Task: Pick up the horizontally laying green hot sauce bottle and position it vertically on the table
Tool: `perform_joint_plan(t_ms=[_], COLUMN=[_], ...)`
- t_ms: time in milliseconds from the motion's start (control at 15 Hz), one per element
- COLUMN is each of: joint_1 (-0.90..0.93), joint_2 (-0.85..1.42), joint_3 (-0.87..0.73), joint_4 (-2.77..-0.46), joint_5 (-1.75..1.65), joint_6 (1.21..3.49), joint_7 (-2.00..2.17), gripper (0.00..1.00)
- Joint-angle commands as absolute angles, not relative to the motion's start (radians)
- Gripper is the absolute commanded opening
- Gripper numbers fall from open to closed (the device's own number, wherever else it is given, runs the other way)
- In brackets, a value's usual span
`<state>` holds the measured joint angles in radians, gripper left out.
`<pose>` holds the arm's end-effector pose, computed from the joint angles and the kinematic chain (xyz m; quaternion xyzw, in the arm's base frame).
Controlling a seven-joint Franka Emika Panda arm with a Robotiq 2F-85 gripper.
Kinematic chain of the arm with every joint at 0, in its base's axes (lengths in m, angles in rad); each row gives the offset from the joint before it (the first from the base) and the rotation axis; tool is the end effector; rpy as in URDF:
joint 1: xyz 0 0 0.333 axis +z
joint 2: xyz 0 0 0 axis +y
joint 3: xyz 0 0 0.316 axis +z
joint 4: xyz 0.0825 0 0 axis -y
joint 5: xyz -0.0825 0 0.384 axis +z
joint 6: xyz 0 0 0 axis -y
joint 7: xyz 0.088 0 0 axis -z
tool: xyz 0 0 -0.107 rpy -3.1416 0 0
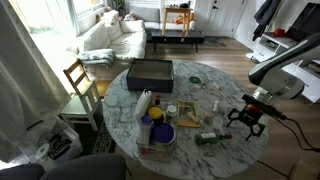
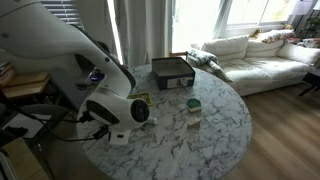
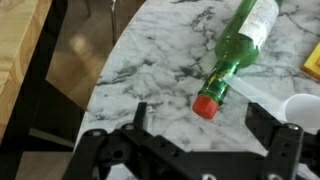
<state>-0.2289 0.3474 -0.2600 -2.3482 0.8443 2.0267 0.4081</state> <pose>0.4106 -0.1791 0.1627 -0.6624 0.6469 0.2734 0.2609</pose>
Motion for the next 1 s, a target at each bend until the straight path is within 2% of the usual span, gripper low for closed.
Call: perform_joint_plan(t_ms=[0, 533, 600, 733, 933], joint_1=[-0.23, -0.247, -0.25, -0.251, -0.251], joint_2=[0.363, 0.396, 0.396, 0.397, 0.4], joint_3=[-0.262, -0.27, -0.272, -0.276, -0.278], joint_4=[-2.338, -2.342, -2.345, -2.351, -2.359], joint_5=[0.88, 0.986, 0.998, 1.015, 1.034], joint_6=[2.018, 2.031, 2.031, 2.033, 2.036], joint_7=[0.423, 0.44, 0.436, 0.432, 0.431], gripper=[1.0, 1.0, 0.95, 0.7, 0.45])
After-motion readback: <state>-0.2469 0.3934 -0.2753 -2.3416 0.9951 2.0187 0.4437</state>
